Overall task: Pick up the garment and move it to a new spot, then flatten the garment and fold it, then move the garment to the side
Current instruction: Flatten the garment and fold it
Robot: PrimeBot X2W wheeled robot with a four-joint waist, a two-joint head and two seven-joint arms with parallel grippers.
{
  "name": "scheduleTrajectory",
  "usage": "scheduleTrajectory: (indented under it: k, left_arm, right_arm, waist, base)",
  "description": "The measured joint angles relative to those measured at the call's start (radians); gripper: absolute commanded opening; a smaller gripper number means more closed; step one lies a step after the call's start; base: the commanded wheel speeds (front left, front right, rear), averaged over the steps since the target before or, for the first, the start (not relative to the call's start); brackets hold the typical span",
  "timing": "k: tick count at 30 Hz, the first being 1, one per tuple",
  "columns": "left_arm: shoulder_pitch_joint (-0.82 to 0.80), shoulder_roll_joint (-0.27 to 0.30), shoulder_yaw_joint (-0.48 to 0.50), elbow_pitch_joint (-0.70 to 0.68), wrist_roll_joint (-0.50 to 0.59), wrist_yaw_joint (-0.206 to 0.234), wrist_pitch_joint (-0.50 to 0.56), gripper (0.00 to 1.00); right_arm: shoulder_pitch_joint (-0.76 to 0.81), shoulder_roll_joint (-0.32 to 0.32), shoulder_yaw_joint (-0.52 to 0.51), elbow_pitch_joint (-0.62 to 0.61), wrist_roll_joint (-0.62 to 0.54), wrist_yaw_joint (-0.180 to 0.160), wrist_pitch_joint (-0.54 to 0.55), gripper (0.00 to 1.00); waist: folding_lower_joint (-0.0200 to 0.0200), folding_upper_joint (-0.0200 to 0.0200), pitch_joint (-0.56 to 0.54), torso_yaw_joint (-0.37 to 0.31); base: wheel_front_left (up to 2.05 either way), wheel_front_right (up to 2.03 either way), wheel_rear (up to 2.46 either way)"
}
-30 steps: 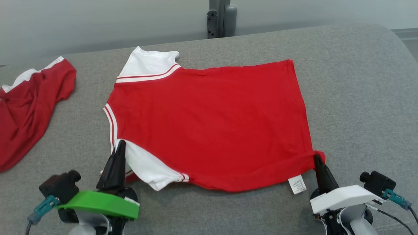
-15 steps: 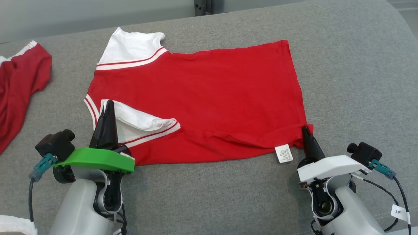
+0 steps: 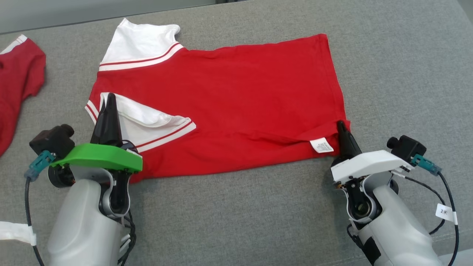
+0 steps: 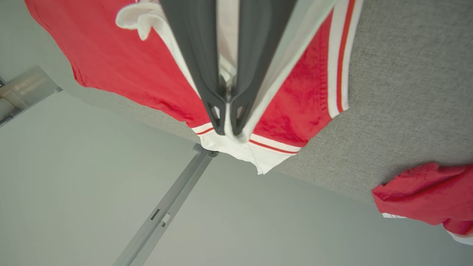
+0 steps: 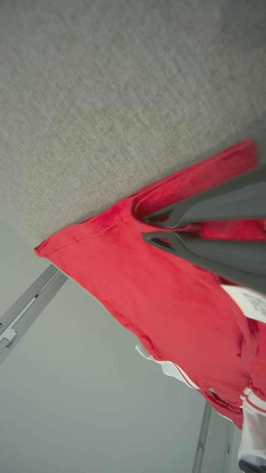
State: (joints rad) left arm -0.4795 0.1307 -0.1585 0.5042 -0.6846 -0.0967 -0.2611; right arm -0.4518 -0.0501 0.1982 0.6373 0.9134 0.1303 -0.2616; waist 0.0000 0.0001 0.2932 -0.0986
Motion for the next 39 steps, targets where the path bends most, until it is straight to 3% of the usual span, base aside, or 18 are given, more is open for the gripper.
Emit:
scheduleTrajectory:
  k: [1,3,4,5,6,10,17,25,30,39]
  left_arm:
    - [-0.011,-0.002,0.008,0.007,0.005,0.0,0.0,0.0]
    - [-0.029,-0.006,0.034,0.02,0.018,0.0,0.0,0.0]
    - [-0.033,-0.008,0.045,0.024,0.025,0.001,-0.001,0.16]
    - [-0.035,-0.01,0.055,0.027,0.035,0.001,-0.001,0.44]
    - [-0.035,-0.013,0.064,0.03,0.049,0.001,-0.001,0.98]
    - [-0.031,-0.026,0.098,0.028,0.073,-0.008,-0.002,1.0]
    - [0.031,-0.049,0.137,-0.041,0.092,-0.022,-0.003,1.0]
    - [0.218,-0.027,0.144,-0.156,0.063,-0.028,0.009,1.0]
    - [0.345,-0.006,0.155,-0.227,0.029,-0.022,0.089,1.0]
    - [0.46,-0.015,0.147,-0.287,-0.07,0.011,0.262,1.0]
  right_arm:
    - [-0.012,0.0,0.003,0.006,0.005,0.0,0.0,1.0]
    - [-0.037,0.0,0.007,0.015,0.015,0.0,0.0,1.0]
    - [-0.047,0.0,0.012,0.02,0.019,0.0,0.0,1.0]
    - [-0.055,0.0,0.018,0.02,0.021,0.0,0.0,1.0]
    - [-0.062,0.001,0.023,0.021,0.027,0.0,-0.001,1.0]
    - [-0.078,0.002,0.014,0.017,0.033,0.0,-0.001,1.0]
    - [-0.069,0.001,-0.108,-0.076,-0.029,0.0,-0.001,1.0]
    - [0.051,0.001,-0.235,-0.24,-0.338,0.0,-0.001,1.0]
    - [0.151,0.001,-0.228,-0.302,-0.429,0.0,-0.001,1.0]
    - [0.251,0.001,-0.196,-0.351,-0.443,0.0,0.031,1.0]
  waist:
    - [0.0,0.0,0.003,0.0]
    - [0.0,0.0,0.008,-0.001]
    - [0.0,0.0,0.01,-0.001]
    - [0.0,0.0,0.012,-0.002]
    - [0.0,0.0,0.013,-0.003]
    - [0.0,0.0,0.014,-0.002]
    - [0.0,0.0,0.0,0.012]
    - [0.0,0.0,-0.037,0.024]
    - [0.0,0.0,-0.066,0.036]
    - [0.0,0.0,-0.095,0.041]
  base:
    - [0.0,0.0,0.0]
    - [0.0,0.0,0.0]
    - [0.0,0.0,0.0]
    - [0.0,0.0,0.0]
    - [0.0,0.0,0.0]
    - [0.0,0.0,0.0]
    - [0.0,0.0,0.0]
    - [0.0,0.0,0.0]
    - [0.0,0.0,0.0]
    - [0.0,0.0,0.0]
